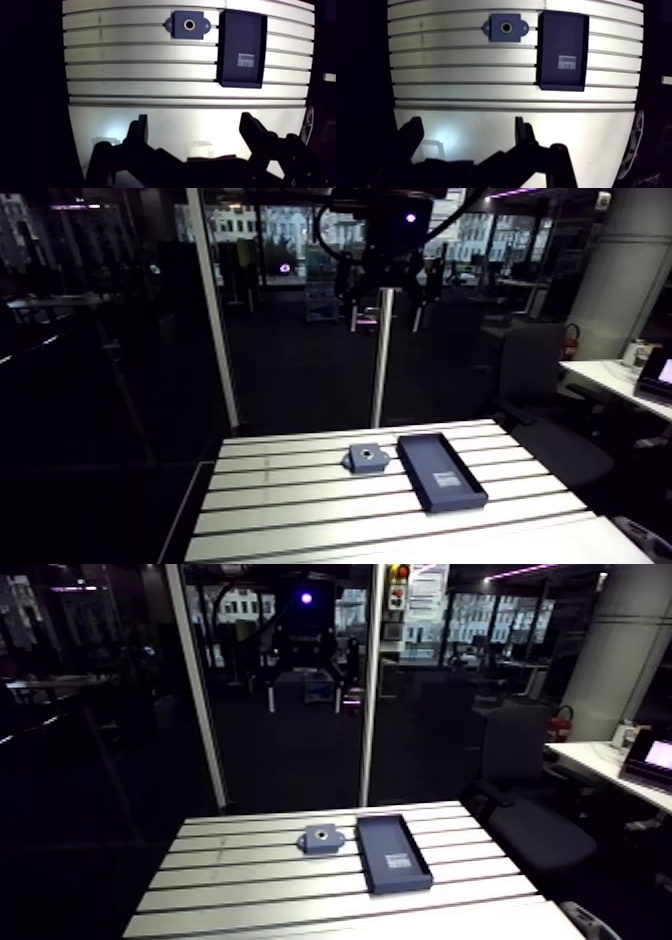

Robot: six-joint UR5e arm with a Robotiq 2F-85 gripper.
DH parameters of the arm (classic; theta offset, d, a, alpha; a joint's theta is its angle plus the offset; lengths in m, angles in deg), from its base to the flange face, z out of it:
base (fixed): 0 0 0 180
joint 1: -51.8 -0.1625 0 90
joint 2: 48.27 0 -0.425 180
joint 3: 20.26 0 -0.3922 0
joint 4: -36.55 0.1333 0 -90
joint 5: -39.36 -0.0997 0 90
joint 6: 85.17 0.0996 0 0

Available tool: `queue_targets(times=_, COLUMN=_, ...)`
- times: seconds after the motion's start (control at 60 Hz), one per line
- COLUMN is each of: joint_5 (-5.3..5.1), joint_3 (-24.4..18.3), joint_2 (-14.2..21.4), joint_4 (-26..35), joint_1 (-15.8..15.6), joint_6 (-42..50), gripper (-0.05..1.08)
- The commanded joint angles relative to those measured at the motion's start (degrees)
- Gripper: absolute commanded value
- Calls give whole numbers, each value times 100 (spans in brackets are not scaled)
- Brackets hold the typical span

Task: Pick up the bearing and press it into the housing until flush.

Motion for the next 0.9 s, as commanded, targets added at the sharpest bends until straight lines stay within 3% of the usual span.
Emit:
queue_targets(times=0.017, joint_5=31, joint_3=-35, joint_2=-35, joint_4=21, joint_1=3, joint_6=12, gripper=1)
queue_targets(times=0.9, joint_5=-3, joint_3=-9, joint_2=-71, joint_4=-5, joint_1=-13, joint_6=11, gripper=1)
